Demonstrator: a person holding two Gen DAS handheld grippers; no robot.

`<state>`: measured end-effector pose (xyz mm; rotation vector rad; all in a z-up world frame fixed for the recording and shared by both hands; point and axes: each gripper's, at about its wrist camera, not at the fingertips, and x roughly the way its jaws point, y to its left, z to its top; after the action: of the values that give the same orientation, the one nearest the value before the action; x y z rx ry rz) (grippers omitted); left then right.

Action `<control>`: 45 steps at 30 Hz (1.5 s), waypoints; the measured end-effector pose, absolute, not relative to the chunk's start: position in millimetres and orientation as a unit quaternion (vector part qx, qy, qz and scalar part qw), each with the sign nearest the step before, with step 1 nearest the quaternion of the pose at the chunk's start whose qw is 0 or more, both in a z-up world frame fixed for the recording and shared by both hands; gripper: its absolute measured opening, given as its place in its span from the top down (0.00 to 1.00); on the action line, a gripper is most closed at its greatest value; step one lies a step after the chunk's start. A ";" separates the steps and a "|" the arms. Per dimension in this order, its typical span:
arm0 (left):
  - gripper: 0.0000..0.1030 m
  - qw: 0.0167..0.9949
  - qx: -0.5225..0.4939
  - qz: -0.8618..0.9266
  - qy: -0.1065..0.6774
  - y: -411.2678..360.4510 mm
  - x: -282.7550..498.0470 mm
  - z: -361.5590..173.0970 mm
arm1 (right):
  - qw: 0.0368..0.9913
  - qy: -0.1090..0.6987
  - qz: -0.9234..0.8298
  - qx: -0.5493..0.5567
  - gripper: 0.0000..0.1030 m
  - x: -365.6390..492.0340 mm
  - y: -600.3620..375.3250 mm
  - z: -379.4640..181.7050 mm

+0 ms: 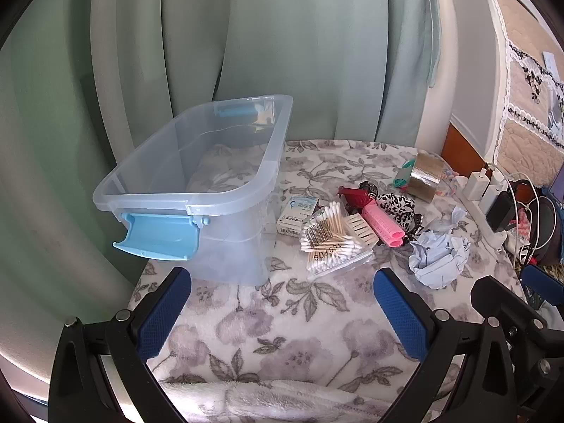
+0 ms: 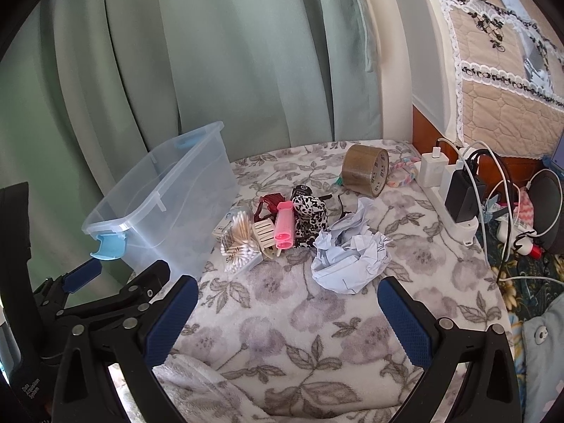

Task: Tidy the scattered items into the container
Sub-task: 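Move both grippers toward the crumpled paper and cotton swab bag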

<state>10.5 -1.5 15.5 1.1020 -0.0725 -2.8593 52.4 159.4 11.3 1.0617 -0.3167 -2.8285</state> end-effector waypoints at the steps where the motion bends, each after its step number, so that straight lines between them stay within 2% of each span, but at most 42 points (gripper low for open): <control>1: 0.00 0.038 0.360 -0.932 -0.024 -1.0 10.3 15.2 | 0.052 -0.105 -0.930 0.350 0.00 51.9 159.5 11.2; 19: 0.00 -0.004 0.363 -0.930 -0.050 28.9 -7.3 0.5 | 0.053 -0.134 -0.924 0.354 0.00 44.8 187.0 -10.1; 28: 0.00 -0.057 0.415 -0.906 -0.067 61.5 -37.0 -20.2 | 0.029 -0.174 -0.909 0.376 0.00 33.1 222.6 -32.1; 36: 0.00 -0.002 0.453 -0.890 -0.051 56.2 -73.0 -45.7 | 0.032 -0.194 -0.894 0.403 0.00 16.5 234.3 -57.9; 45: 0.00 0.029 0.440 -0.893 -0.090 62.0 -102.5 -62.0 | 0.050 -0.202 -0.879 0.429 0.00 -18.7 231.9 -83.7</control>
<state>-102.5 62.0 -62.0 1.3580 -0.2787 -2.7536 -18.7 231.9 -83.7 1.3066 -0.6144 -2.6769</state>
